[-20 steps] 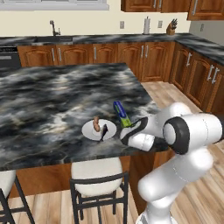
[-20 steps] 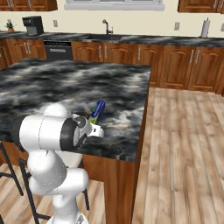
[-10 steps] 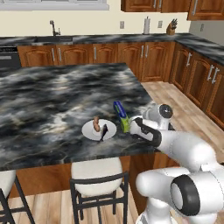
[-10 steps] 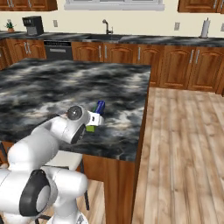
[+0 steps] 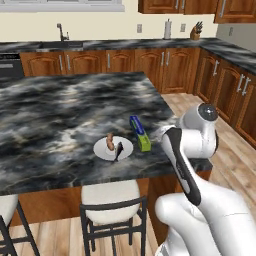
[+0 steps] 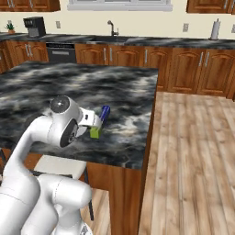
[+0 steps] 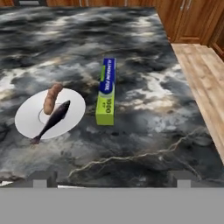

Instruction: Retrieve the tupperware and aluminum foil from the cabinet and place them on the dining counter near the plate with fish and potato to prepare for storing leftovers.

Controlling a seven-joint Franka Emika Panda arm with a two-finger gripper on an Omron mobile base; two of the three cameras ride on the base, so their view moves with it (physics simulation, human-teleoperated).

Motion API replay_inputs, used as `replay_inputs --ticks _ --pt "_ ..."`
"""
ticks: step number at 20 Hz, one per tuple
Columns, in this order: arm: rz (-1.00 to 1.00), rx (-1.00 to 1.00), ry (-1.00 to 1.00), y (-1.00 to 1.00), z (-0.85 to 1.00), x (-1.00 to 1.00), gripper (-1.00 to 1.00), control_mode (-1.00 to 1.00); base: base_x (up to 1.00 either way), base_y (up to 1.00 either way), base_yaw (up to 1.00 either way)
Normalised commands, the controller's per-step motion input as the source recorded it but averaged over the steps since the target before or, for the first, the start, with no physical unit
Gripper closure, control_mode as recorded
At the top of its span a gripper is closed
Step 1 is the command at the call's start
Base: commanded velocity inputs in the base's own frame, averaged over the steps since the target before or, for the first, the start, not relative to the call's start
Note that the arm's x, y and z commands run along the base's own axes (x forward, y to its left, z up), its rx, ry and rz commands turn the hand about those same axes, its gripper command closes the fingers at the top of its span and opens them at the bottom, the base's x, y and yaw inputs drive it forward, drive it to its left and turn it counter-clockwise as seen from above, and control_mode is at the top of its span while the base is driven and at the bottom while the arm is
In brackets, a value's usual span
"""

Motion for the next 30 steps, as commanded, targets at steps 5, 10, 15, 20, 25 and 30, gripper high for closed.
replay_inputs --ticks 5,10,15,20,25,30 --pt "0.0 0.0 0.02 0.0 0.46 -0.97 -1.0 -1.0 0.0 0.0 0.0" --pt "-0.06 0.0 0.0 -0.01 0.19 -0.97 -1.0 -1.0 0.0 0.0 0.0" --pt "-0.1 0.0 0.04 -0.08 0.06 -0.38 -1.0 1.0 -0.35 -0.12 -0.11" --pt "0.0 0.0 0.0 0.0 0.0 0.0 -1.0 1.0 -0.97 -0.74 -0.32" --pt "0.0 0.0 0.0 0.0 0.0 0.0 -1.0 1.0 -0.33 -1.0 -0.29" --pt "0.0 0.0 0.0 0.0 0.0 0.0 -1.0 1.0 0.25 -1.0 -0.15"
